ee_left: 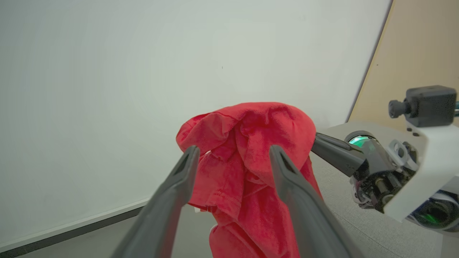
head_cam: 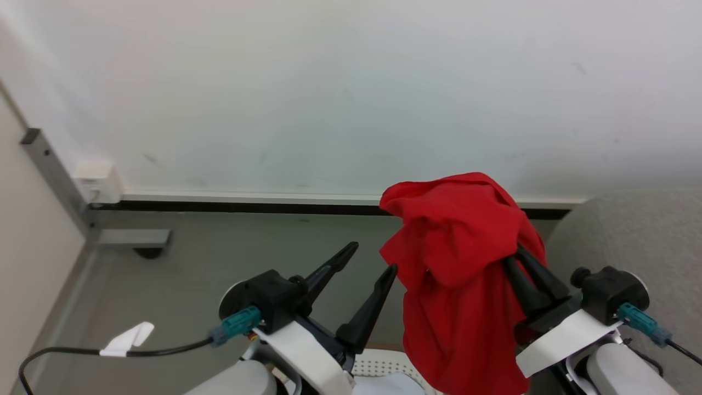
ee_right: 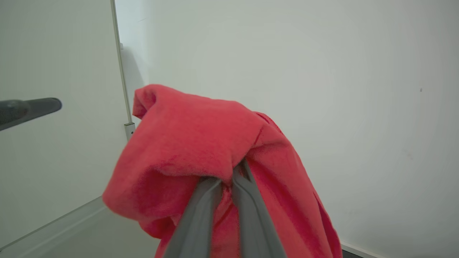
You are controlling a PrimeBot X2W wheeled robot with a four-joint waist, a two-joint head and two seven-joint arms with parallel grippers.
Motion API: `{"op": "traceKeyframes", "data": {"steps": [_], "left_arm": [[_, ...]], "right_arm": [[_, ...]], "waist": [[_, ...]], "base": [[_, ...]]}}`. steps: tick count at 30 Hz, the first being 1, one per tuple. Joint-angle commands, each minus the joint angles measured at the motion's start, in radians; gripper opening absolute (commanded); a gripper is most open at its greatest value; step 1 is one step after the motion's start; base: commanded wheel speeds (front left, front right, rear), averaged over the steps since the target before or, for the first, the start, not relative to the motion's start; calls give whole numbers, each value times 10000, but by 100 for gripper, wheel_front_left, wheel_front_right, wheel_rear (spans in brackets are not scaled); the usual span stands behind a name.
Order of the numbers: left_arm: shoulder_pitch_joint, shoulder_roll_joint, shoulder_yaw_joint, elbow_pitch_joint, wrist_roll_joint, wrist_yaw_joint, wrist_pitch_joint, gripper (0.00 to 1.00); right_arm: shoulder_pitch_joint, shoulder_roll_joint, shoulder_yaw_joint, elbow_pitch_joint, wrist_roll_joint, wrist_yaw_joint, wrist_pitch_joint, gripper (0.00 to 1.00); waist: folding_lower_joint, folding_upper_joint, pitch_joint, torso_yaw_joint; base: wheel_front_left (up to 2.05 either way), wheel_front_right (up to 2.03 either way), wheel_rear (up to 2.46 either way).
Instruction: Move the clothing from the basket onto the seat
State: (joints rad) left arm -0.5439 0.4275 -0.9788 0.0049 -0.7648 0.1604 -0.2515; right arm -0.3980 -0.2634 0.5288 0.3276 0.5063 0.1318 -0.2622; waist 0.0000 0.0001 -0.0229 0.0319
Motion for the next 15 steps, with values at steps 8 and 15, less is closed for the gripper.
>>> {"op": "traceKeyframes", "data": {"steps": [8,15], "left_arm": [[-105,-75,-137,-73,474,-112,-74,100],[-237,-220,-337,119,586,-262,-89,100]], "right_arm": [[297,-331,-904,-864,-366,-21,6,0],[809,-181,-1828,-1603,-695,-22,104,0]], "waist": [[0,-1,744,-1771],[0,-1,1019,-2770]], "base": [[0,0,0],[0,0,0]]}}
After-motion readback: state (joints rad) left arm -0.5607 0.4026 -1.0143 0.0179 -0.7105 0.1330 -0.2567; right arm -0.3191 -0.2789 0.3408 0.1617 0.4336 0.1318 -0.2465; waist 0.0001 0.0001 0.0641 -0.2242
